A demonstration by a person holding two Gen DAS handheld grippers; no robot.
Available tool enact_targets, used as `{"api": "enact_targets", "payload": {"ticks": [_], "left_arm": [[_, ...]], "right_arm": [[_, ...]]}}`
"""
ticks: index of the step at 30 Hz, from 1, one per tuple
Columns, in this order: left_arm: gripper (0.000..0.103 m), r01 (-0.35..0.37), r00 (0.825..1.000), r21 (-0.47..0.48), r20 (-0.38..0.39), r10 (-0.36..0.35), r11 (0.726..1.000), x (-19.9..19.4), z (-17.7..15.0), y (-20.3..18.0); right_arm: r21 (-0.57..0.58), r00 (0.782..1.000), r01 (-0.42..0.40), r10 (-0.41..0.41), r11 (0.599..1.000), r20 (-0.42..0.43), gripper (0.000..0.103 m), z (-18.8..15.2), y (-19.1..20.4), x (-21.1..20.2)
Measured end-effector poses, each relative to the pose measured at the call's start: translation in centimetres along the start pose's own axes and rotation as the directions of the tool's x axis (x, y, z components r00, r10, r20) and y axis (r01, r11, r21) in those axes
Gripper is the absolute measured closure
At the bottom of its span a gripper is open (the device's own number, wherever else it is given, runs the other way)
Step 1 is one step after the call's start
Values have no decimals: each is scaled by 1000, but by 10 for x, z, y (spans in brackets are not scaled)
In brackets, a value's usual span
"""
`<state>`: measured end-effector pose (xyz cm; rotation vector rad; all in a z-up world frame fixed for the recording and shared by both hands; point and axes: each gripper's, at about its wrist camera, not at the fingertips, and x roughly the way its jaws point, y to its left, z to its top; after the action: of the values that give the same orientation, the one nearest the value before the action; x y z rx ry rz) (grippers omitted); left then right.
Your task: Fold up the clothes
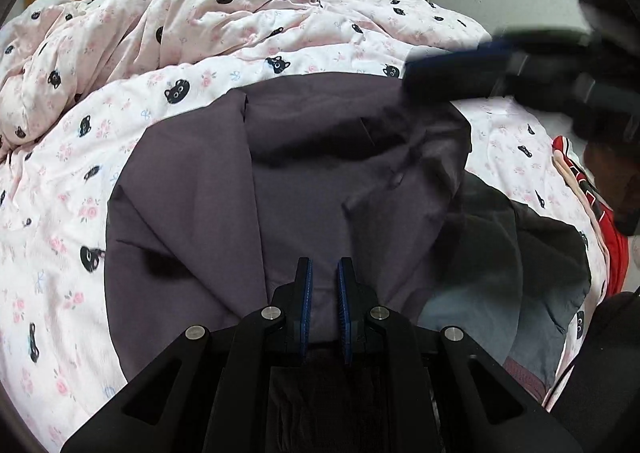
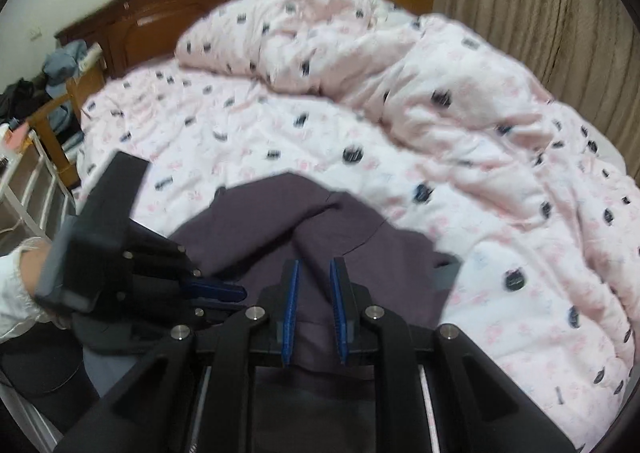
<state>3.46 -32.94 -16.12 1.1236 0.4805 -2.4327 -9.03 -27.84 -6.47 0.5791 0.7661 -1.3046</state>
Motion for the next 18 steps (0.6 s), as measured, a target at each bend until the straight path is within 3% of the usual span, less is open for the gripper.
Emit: {"api": "enact_targets", "payload": {"ticks": [3,7,10,13,18], "left_arm": [[93,-2,1000,4,-12,2,1000,0,-5,0],[92,7,999,18,-37,-7,1000,4,-11,-4],[92,-13,999,37,-43,14,999,6,-12,-9],[92,-12,1000,29,-20,13,999,0,-10,-9],[92,29,991,0,132,-28,1000,-37,1,0]], "right_arm": [[-7,995,-25,24,1000,-98,86,-18,7,26],[-39,979,-4,-4,999,-206,86,-63,15,50],[-34,983,16,-22,999,-181,86,-83,17,52],[-14,988,24,-25,1000,-155,86,-83,17,47],[61,999,-38,39,997,-20,86,-65,1,7]]}}
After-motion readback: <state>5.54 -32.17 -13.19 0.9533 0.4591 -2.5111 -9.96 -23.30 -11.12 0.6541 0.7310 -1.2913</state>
